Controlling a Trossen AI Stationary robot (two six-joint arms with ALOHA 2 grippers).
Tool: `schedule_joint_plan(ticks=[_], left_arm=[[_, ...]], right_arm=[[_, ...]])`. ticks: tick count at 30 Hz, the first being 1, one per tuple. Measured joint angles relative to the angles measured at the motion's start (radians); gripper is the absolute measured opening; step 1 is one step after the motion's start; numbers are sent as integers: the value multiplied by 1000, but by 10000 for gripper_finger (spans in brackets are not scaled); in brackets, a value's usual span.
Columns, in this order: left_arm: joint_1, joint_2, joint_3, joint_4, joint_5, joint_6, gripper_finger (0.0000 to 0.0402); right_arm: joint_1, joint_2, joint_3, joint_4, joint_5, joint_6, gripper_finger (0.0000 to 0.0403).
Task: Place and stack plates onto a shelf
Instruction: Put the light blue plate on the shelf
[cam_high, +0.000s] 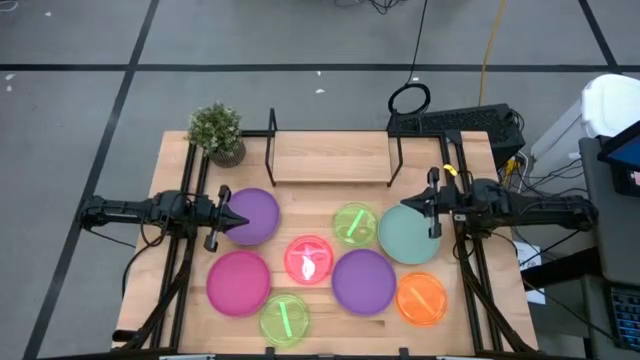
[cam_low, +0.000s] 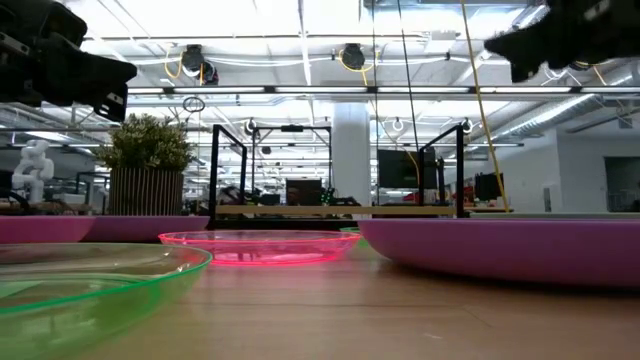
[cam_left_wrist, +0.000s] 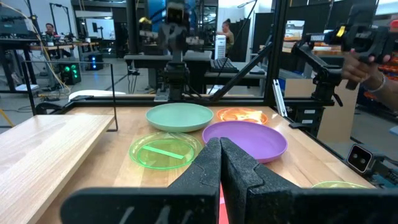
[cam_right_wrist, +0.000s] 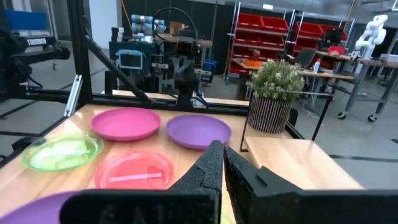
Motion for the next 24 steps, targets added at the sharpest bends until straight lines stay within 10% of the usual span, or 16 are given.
schedule_joint_plan(ticks=[24], left_arm=[[0,0,0,0,0,-8,1]], right_arm=[[0,518,786,-529,-1,50,0]])
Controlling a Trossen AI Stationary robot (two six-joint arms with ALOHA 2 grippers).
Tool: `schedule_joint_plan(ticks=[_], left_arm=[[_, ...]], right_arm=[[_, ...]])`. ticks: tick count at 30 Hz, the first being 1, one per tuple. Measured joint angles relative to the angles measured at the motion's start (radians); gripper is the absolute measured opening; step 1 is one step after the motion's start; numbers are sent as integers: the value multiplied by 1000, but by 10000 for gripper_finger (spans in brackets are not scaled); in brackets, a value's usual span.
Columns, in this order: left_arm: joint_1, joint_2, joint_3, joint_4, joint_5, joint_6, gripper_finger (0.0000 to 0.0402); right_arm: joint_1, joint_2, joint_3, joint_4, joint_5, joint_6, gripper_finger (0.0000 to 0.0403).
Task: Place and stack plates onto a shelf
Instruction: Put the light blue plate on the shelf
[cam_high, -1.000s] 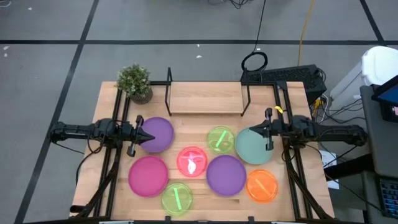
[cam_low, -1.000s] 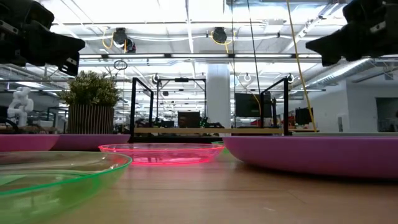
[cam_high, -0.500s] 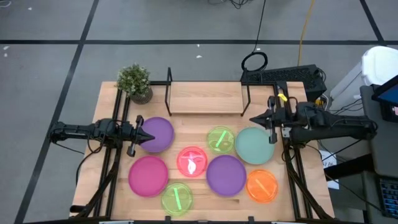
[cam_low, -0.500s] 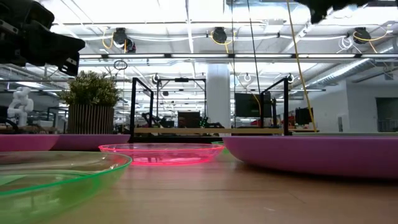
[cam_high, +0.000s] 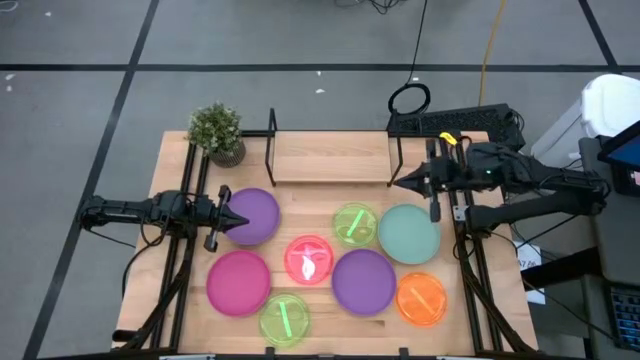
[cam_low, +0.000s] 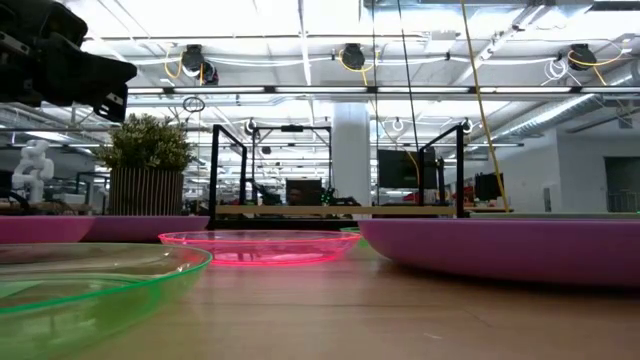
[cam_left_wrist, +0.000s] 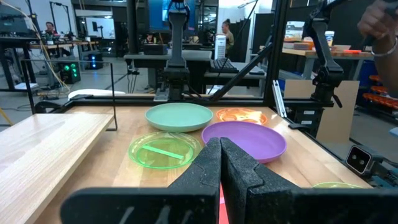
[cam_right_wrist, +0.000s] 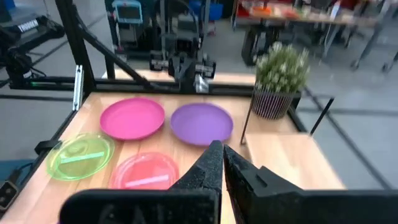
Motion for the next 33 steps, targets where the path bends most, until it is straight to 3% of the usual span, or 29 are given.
schedule_joint_plan(ticks=[11,19,33], left_arm=[[0,0,0,7,-4,46,1],[0,0,7,91,-6,-32,1],[0,47,306,-153,-87,-12,1]], right_arm=[[0,114,56,-69,3,67,0],[0,117,56,-64,34,85,0],[30,156,55,-78,31,109,0]])
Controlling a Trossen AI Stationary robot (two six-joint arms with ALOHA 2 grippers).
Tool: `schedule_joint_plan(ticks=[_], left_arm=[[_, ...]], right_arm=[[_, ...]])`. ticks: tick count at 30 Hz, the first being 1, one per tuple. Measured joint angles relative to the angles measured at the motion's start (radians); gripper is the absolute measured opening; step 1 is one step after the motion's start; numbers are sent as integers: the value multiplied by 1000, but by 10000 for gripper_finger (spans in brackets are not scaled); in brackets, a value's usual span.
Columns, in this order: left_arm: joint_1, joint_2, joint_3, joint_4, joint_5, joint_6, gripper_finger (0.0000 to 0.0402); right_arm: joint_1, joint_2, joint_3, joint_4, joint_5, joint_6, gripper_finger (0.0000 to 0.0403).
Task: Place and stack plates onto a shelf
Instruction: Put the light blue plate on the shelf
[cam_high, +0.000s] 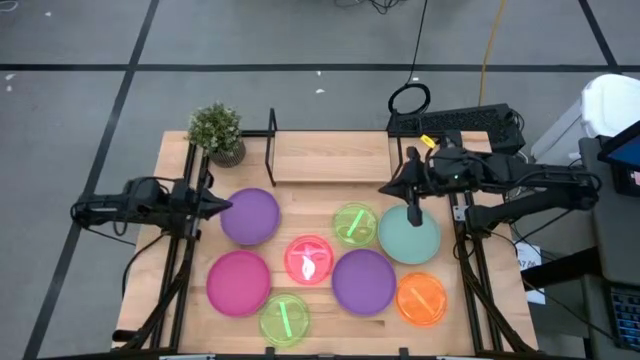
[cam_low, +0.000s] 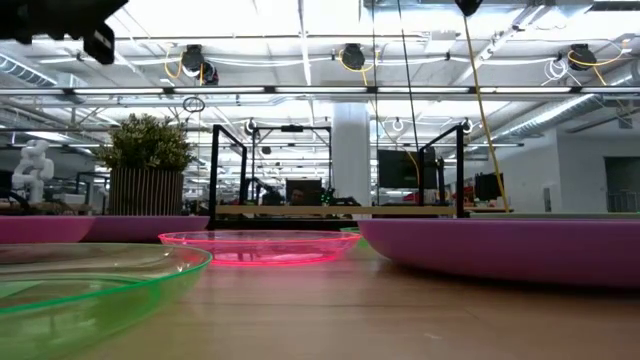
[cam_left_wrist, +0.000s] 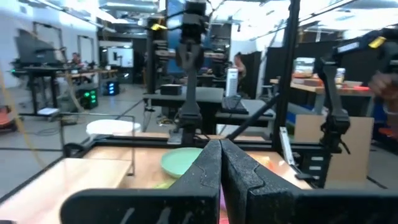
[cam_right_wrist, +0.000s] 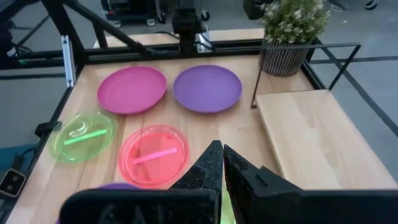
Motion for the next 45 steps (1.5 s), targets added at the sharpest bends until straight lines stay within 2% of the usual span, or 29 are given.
schedule_joint_plan(ticks=[4,9,12,15,20,23,28,37,45], left_arm=[[0,94,117,-76,-39,12,1],[0,247,233,-88,-44,71,1],[0,344,299,-110,-44,70,1],[-1,444,389,-191,-44,57,1],[-5,584,538,-365,-44,-28,1],[-26,653,596,-401,-44,-42,1],[-93,732,625,-391,-46,-42,1],[-230,881,625,-394,-120,-140,1],[-301,1014,625,-373,-166,-154,1]], right_arm=[[23,23,0,-1,2,0,0],[58,64,0,-3,5,51,0],[94,95,0,-22,52,82,0],[129,126,-1,-47,127,109,0],[182,169,-1,-53,161,157,0],[214,197,-2,-53,162,183,0],[263,214,-75,-47,162,270,0],[402,196,-263,-48,183,565,0],[529,196,-349,-45,181,854,0]])
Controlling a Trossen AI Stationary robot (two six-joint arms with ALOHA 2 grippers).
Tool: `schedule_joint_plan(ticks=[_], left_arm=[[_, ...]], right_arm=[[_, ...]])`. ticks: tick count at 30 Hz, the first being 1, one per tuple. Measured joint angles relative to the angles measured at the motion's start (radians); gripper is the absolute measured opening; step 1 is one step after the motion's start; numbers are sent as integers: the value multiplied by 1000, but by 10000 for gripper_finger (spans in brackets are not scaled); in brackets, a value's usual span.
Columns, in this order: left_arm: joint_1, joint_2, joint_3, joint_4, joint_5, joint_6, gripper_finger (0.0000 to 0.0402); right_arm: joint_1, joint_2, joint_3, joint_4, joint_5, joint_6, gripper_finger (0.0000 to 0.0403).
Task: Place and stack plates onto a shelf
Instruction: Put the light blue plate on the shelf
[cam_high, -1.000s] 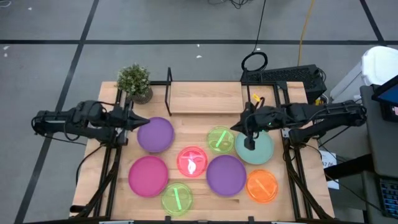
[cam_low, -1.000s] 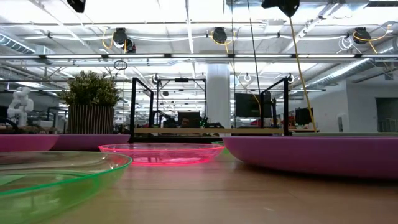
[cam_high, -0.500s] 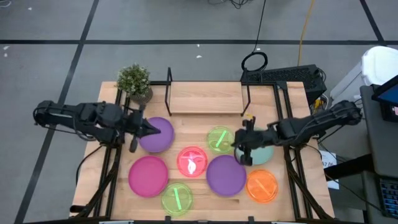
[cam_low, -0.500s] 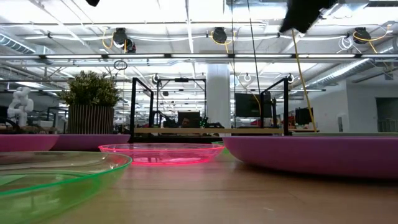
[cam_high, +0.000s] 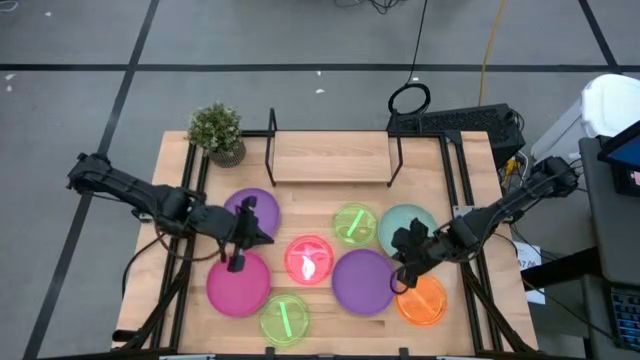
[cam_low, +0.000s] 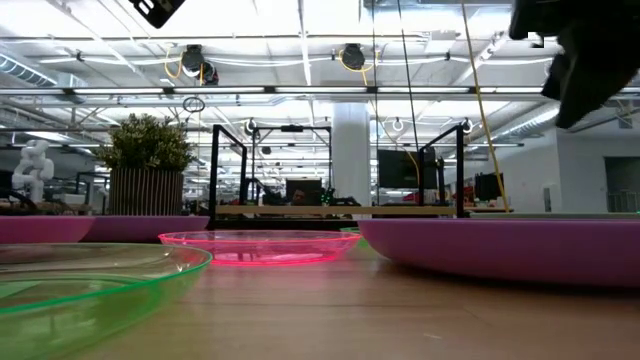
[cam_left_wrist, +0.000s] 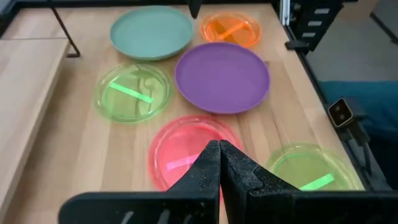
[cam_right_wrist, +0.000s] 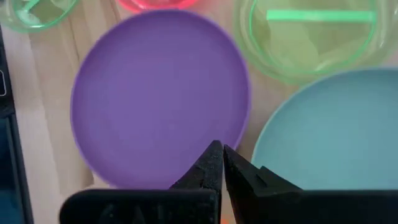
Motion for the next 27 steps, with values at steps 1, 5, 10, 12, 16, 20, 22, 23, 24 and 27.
schedule_joint_plan(ticks=[1,5,10,12,16,20,22,23,24,27], left_arm=[[-3,10,0,9,0,-1,1],[-6,31,0,38,0,-1,1],[-6,40,0,45,-1,-22,1],[-7,39,0,49,-1,-22,1],[-8,39,0,49,-1,-22,1],[-8,39,0,49,-1,-17,1],[-8,39,0,49,-7,-16,1],[-8,39,0,49,-16,-16,1],[-8,39,0,48,-24,-15,1],[-8,39,0,48,-45,-13,1]], right_arm=[[13,0,-5,0,0,11,0],[64,0,-20,1,53,33,4],[116,0,-49,1,107,36,26],[126,3,-68,2,93,36,40],[136,3,-105,15,76,36,71],[135,3,-118,26,73,-17,99],[135,3,-126,47,72,-57,109],[135,3,-134,55,72,-71,113],[135,3,-147,69,72,-77,116],[135,3,-192,121,44,-100,121]])
